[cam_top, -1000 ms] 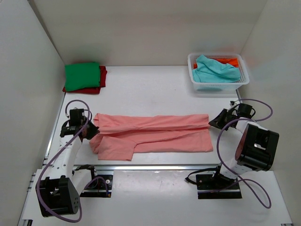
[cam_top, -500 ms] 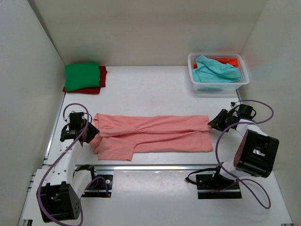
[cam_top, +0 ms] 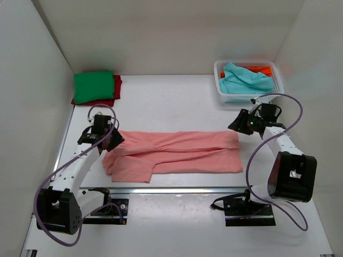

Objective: Fold and stack the t-shirts
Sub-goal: Rotate the tshirt 90 degrees

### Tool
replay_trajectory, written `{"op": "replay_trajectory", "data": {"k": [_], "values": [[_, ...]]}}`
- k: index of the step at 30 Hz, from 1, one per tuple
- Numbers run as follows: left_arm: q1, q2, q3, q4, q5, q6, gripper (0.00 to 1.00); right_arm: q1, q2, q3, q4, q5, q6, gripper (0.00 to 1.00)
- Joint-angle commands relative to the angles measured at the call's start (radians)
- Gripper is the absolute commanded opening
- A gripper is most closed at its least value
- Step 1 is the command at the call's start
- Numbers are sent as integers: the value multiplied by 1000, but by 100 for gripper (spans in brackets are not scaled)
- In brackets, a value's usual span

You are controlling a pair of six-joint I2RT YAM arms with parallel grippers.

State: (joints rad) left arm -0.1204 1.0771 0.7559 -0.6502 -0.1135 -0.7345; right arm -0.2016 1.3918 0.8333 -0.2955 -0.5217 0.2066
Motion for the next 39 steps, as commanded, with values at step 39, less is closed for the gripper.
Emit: {"op": "replay_trajectory", "data": {"k": [39], "values": [[-211, 1716, 1959, -368, 267, 265, 49, 958, 64, -165, 70, 244, 513, 19]]}}
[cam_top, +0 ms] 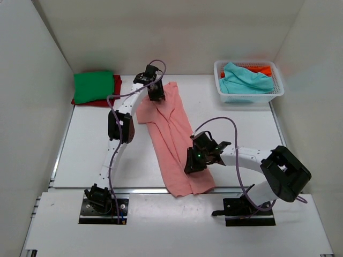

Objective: Fold and stack the t-shirts
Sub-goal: Rotate the tshirt 90 degrees

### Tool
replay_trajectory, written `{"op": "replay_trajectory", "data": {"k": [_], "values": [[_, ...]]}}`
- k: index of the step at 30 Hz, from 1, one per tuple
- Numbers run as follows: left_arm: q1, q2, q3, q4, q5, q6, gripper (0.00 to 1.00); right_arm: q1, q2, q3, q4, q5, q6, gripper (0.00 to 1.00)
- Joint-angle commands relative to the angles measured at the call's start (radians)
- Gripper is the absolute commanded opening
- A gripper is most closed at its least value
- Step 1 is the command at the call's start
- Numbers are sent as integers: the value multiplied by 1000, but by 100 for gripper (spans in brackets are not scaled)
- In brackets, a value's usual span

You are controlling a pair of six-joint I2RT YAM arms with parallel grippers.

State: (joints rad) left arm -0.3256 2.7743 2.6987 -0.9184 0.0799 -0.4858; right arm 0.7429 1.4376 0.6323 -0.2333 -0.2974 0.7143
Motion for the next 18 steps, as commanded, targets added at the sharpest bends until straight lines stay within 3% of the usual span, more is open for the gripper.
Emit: {"op": "replay_trajectory", "data": {"k": [1, 2, 4, 7, 9, 13, 18], "values": [[-6, -11, 1, -91, 75, 22, 51, 7, 9, 65, -23, 44, -30, 21], [-4, -54, -19, -80, 78, 24, 51, 1, 1, 81, -46, 67, -59, 22], [8, -134, -59, -18, 104, 10, 65, -26, -22, 162, -70, 93, -140, 27], [52, -305, -244, 106, 145, -46, 77, -46, 3, 304, -113, 116, -240, 34], [86, -450, -380, 185, 152, -82, 76, -56, 41, 391, -109, 130, -294, 33], [177, -584, -641, 266, 120, -109, 68, -82, 193, 558, -77, 90, -389, 31], [261, -644, -778, 201, 40, -57, 68, -62, 395, 808, -107, 123, -467, 29]]}}
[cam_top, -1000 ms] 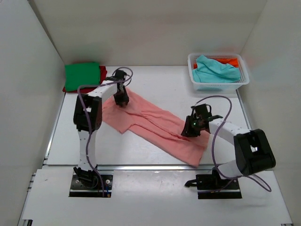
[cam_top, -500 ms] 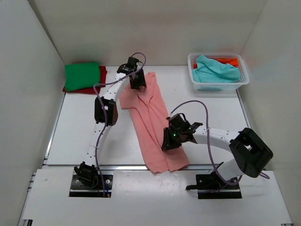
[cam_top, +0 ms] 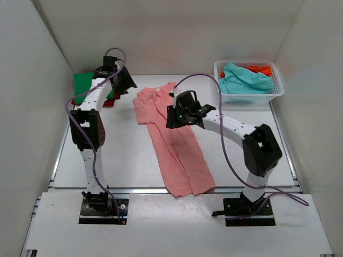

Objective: Fold and stack the t-shirts
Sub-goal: Rotate the tshirt 90 degrees

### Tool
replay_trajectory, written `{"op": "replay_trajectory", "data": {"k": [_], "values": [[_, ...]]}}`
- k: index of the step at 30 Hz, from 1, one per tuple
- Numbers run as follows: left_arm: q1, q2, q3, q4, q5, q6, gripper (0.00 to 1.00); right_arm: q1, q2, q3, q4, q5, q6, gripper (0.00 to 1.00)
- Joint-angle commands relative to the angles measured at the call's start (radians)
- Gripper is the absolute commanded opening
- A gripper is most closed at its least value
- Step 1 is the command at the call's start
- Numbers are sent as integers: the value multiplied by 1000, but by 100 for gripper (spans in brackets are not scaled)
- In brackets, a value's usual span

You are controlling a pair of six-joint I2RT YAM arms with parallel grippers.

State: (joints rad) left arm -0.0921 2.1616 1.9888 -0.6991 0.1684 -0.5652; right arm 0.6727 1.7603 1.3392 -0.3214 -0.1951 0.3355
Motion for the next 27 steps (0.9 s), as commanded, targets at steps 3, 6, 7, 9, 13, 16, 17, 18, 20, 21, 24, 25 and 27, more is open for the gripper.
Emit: {"op": "replay_trajectory", "data": {"k": [3, 6, 7, 9, 13, 16, 17, 18, 20, 21, 24, 25, 27], "values": [[51, -28, -136, -27, -69, 37, 69, 14, 174, 217, -56, 29, -115, 29], [42, 18, -148, -54, -79, 48, 70, 25, 232, 288, -70, 33, -124, 29], [42, 35, -156, -45, -78, 48, 70, 31, 251, 304, -70, 29, -133, 29], [26, 47, -182, -8, -64, 27, 70, 47, 281, 337, -70, 29, -141, 29], [12, 64, -202, 70, -50, -15, 72, 51, 312, 376, -94, 39, -150, 28], [-20, 133, -127, 14, -55, 1, 72, 30, 295, 348, -93, 45, -151, 28], [-23, 170, -73, -6, -67, 7, 71, 24, 289, 348, -91, 55, -151, 28], [-37, 185, -14, -57, -81, 16, 71, 15, 274, 339, -91, 57, -153, 28], [-55, 257, 63, -132, -112, 42, 58, -7, 248, 315, -82, 66, -150, 28], [-64, 268, 114, -173, -122, 48, 43, -22, 232, 299, -77, 65, -145, 28], [-77, 288, 121, -204, -135, 64, 11, -51, 191, 252, -67, 74, -138, 29], [-86, 279, 98, -200, -139, 59, 2, -62, 171, 232, -62, 78, -119, 29], [-84, 253, 67, -180, -133, 56, 0, -83, 146, 198, -44, 82, -128, 29]]}}
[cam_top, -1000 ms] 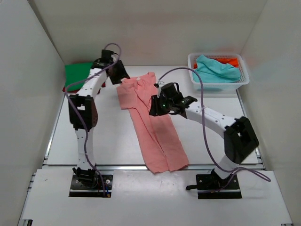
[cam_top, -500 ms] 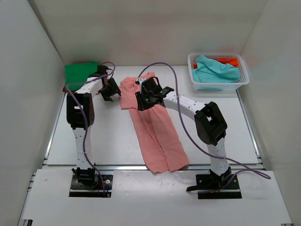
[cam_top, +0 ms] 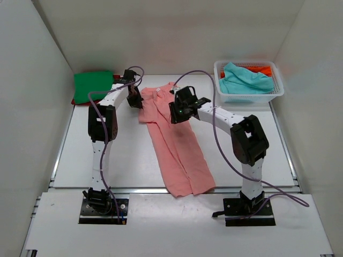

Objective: Fold and stack the t-shirts
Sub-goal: Rotate the tshirt 90 degrees

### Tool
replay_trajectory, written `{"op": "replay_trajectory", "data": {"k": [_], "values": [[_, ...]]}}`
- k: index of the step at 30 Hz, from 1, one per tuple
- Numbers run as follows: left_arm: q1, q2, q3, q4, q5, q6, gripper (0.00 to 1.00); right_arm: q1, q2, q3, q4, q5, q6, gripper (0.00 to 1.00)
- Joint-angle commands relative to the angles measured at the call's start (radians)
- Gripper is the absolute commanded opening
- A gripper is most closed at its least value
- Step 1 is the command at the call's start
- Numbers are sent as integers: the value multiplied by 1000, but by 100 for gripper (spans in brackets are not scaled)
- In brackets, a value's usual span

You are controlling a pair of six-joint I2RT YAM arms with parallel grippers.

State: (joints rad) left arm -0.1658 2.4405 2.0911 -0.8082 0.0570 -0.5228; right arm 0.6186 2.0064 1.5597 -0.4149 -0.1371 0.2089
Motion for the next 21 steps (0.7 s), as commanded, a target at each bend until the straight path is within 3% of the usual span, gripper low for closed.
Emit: {"op": "replay_trajectory", "data": {"k": [1, 6, 11, 21], "values": [[-8, -49, -46, -56, -19, -2, 0, -33, -118, -51, 51, 22, 9, 29], [2, -110, -23, -42, 35, -49, 1, -60, -179, -145, 74, 22, 18, 29], [-1, -107, 24, -17, 115, -94, 7, -86, -218, -205, 85, 21, 12, 29], [-6, -121, 78, 9, 197, -177, 5, -105, -235, -227, 85, 8, 4, 30]]}}
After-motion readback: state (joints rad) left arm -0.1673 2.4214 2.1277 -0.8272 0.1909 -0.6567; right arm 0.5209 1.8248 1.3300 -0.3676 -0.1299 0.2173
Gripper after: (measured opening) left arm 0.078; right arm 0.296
